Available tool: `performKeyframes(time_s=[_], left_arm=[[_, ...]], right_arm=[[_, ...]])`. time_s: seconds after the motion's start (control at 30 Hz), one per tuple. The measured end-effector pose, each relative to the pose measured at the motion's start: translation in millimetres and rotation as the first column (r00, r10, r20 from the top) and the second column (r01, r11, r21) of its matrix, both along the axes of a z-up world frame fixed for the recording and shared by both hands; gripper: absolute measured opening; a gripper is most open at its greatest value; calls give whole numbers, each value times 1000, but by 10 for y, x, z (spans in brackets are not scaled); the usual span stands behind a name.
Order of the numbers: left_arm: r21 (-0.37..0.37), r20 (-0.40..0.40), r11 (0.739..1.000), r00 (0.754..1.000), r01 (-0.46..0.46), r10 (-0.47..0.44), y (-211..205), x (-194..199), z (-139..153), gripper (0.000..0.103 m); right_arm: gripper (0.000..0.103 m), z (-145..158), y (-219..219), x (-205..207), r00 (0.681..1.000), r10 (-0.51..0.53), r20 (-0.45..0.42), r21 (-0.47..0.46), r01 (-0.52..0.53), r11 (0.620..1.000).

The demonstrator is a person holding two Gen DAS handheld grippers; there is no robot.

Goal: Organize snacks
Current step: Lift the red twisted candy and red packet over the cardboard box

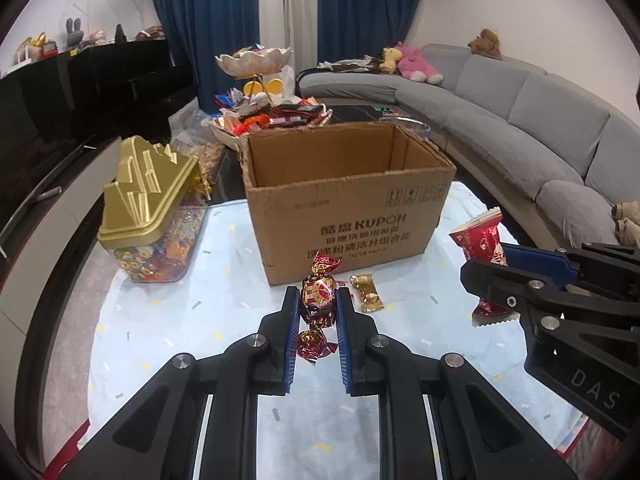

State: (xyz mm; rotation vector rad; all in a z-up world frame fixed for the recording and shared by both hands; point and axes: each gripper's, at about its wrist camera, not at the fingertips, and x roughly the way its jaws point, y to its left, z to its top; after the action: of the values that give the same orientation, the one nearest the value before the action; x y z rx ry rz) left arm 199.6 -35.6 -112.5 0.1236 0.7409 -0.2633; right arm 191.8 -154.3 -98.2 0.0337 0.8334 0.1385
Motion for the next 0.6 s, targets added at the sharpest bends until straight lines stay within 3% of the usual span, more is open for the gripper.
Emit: performKeyframes(time_s=[0.6], left_arm=[[-47,23,997,998,-65,66,69,173,528,19]], right_arm=[[24,435,6,82,996,2,92,14,-3,1000]])
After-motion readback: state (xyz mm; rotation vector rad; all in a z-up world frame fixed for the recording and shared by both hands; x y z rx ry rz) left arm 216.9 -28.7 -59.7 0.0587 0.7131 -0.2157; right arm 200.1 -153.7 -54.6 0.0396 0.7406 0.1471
